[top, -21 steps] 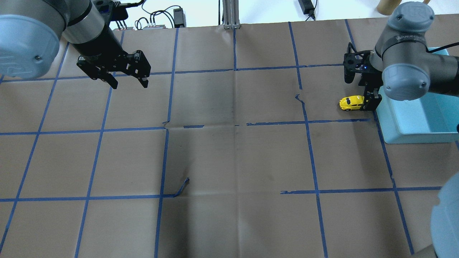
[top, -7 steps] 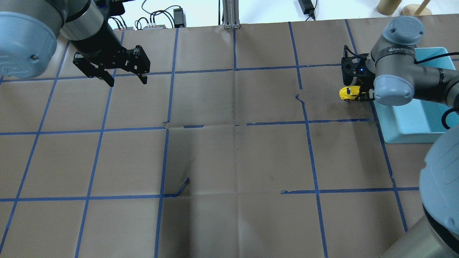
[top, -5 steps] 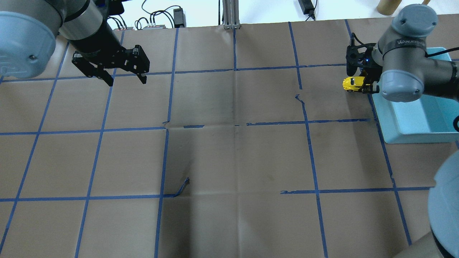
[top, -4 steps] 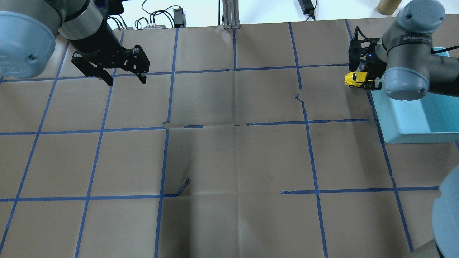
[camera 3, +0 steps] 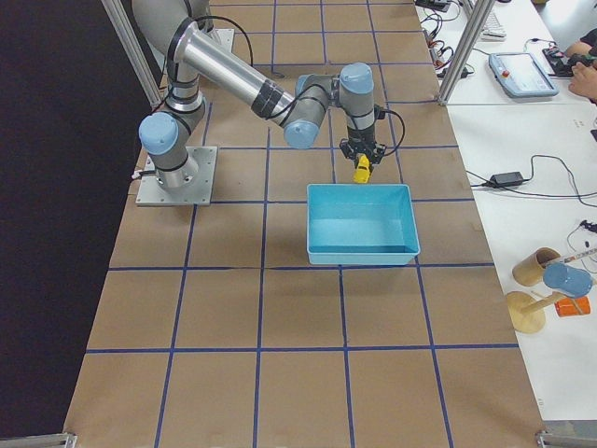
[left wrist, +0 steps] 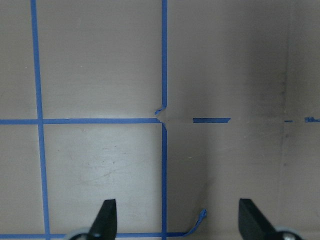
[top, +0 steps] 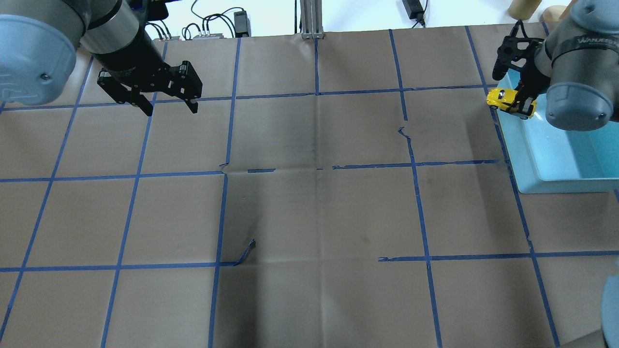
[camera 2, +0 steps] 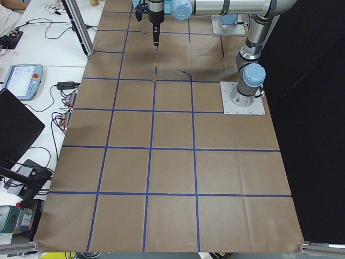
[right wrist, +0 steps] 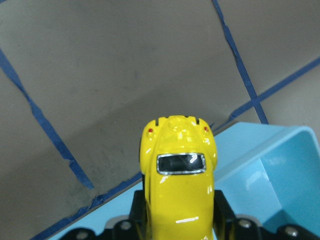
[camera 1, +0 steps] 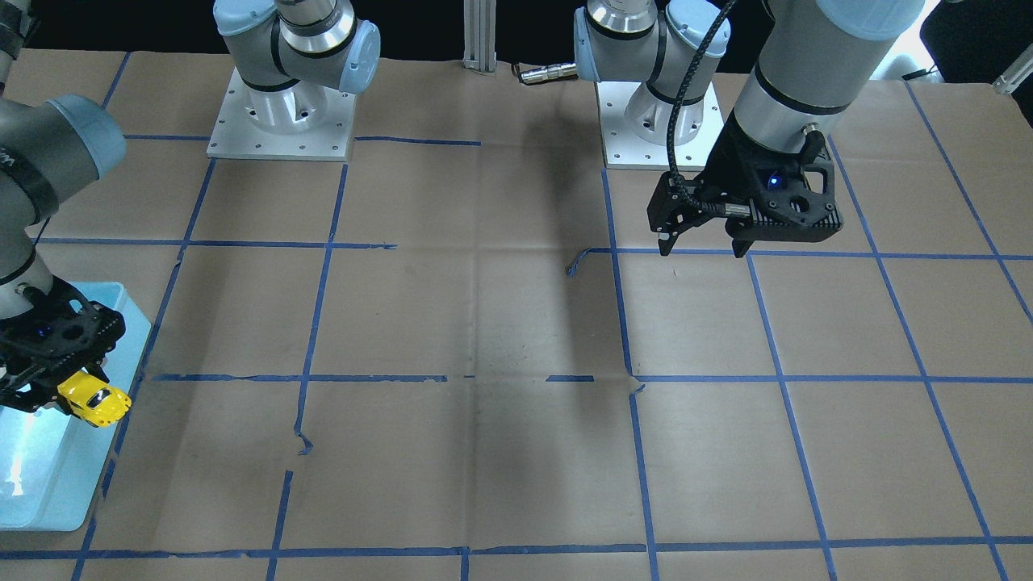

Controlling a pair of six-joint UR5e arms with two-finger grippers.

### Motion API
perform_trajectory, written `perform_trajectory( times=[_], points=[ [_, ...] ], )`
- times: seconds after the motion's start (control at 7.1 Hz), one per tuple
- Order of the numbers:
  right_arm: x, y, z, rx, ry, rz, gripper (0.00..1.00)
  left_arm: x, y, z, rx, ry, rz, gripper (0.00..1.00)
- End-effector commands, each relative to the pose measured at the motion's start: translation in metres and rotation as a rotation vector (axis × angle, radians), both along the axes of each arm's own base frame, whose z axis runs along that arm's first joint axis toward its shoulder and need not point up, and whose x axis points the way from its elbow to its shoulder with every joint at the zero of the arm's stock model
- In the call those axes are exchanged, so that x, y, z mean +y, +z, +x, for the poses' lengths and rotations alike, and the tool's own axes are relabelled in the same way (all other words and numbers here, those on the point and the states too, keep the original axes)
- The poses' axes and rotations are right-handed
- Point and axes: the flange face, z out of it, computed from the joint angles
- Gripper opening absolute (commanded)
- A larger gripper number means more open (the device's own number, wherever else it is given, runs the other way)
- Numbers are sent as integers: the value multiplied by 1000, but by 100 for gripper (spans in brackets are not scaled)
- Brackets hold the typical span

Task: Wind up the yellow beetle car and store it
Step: 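Lift the car with the right gripper and carry it over the bin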

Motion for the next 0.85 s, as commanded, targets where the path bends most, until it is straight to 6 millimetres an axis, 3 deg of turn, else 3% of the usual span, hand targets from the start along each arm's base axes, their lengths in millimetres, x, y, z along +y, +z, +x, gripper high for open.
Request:
perform_trajectory(
  times=[0.0, 0.28, 0.42, 0.7],
  points=[
    [-13, 18, -23, -52, -297, -26, 10, -1, -3, 0, -1, -3, 6, 87],
    [-40, 40, -52, -113, -558, 34, 11, -1, -4, -4, -3, -15, 9, 87],
    [-46, 40, -63, -139, -710, 62, 11, -1, -5, -5, -3, -17, 11, 87],
    [-35, 29, -103, -165, -931, 87, 11, -1, -5, -4, -3, -24, 10, 87]
  ],
)
